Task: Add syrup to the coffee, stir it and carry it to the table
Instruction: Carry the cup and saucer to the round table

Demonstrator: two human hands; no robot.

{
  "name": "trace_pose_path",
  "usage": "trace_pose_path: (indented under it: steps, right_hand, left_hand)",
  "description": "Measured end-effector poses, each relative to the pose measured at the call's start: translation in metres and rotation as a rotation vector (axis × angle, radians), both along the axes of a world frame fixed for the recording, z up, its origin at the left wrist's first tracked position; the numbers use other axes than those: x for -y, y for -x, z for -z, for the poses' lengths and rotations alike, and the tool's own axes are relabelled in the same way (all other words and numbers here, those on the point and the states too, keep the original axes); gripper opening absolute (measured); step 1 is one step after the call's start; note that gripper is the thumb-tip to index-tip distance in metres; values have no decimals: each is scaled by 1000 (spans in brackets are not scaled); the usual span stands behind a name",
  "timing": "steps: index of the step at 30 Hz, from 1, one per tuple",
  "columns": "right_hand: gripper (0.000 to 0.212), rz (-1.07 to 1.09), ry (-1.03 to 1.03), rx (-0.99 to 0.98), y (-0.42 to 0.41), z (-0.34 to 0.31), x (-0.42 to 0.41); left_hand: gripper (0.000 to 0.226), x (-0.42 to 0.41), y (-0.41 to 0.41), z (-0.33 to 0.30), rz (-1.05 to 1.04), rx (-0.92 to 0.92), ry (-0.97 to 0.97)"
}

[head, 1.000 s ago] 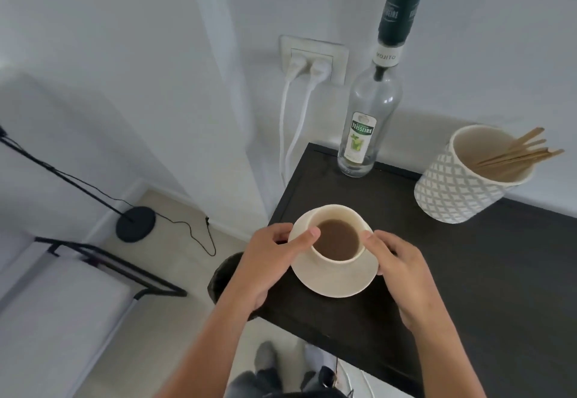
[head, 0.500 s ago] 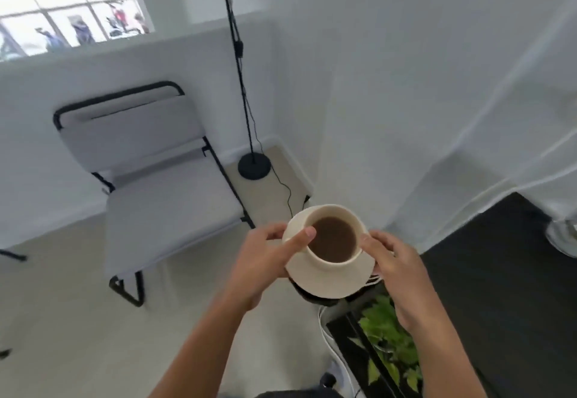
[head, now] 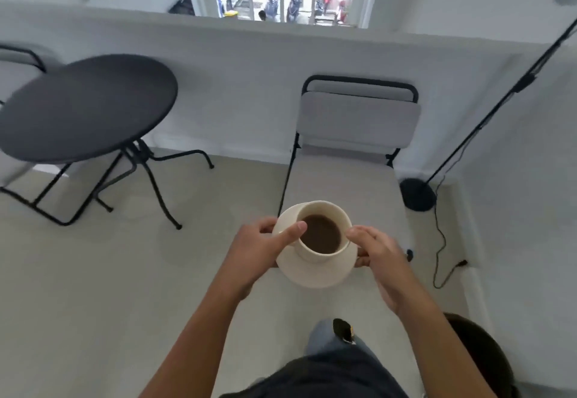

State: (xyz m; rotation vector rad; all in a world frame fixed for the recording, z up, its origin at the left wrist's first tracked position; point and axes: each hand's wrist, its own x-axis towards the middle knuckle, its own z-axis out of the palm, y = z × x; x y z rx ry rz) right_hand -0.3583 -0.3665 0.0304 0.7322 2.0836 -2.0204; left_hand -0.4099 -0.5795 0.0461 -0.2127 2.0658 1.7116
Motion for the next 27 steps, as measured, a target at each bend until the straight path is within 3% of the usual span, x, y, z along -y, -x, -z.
trace_pose_path:
  steps: [6,16,18,22,27]
  right_hand:
    - [17,-310,25,21,136,25,99]
    - [30,-681,71,117,363,49,242]
    - [42,-720,49,140,400,53,270]
    - [28,-729,36,148,471,67,329]
    - [50,-736,-28,149,557,95,408]
  left_hand:
    - [32,105,72,22,-293,6,15]
    - [35,220,216,36,-742,82,3]
    - [34,242,248,42,-800,111,-21]
    - [34,293,312,63,-868,141,-59]
    - [37,374,400,100,-826,132,-48]
